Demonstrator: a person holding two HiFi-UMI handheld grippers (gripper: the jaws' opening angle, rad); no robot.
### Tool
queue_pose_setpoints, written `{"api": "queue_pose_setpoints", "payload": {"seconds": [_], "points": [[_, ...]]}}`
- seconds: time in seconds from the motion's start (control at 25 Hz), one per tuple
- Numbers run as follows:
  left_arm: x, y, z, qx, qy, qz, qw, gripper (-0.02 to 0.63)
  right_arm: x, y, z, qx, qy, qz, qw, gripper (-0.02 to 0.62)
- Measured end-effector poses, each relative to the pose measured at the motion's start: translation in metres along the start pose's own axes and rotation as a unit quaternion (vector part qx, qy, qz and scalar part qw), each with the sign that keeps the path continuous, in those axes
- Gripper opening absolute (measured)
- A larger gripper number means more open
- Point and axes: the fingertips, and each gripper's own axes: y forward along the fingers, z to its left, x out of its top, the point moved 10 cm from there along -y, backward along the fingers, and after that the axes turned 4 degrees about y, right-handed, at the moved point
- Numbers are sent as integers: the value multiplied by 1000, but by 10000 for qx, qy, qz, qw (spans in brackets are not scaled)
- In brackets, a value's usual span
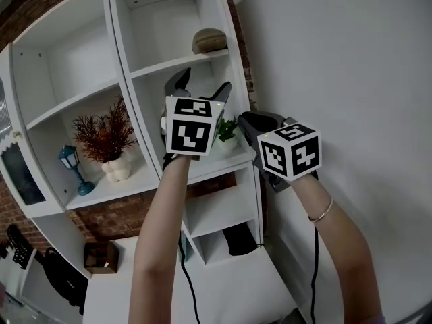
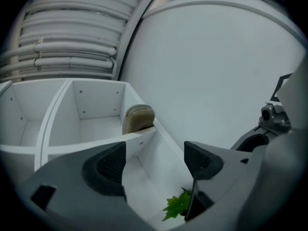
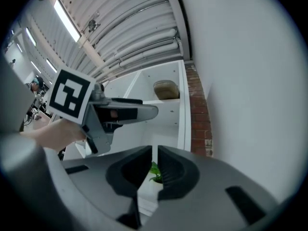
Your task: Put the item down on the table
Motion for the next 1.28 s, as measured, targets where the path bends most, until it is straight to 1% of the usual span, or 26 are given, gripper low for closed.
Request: {"api": "queue_pose_setpoints", "payload": {"seconds": [0.08,0.2,0.32,0.44,0.56,0.72,0.84,0.96,1.16,1.28], "points": [[-14,-10,-9,-95,-246,21,9997,371,-3,-5,4,-2,-11,-8,10000,23],[-34,-30,-23,-232,-674,35,9974,310,-12,-14,11,30,19,56,10000,20],[-55,-51,-38,-364,-1017,80,9941,284,-27,-24,19,55,18,194,9998,15],[-77,-70,-54,-435,-1229,207,9913,261,-44,-35,25,35,64,297,9995,14],[-95,-89,-68,-451,-1415,341,9883,218,-58,-44,31,26,111,358,9993,12],[-116,-114,-86,-463,-1646,525,9839,183,-78,-61,38,-20,215,404,9989,12],[-135,-133,-99,-472,-1922,704,9777,164,-95,-77,42,-114,297,468,9984,12],[-154,-154,-111,-521,-2212,942,9693,138,-111,-93,45,-206,421,530,9975,12],[-183,-186,-130,-593,-2449,1239,9598,107,-137,-116,50,-305,598,675,9955,11],[-201,-208,-146,-584,-2673,1412,9514,78,-159,-132,58,-365,764,766,9935,11]]}}
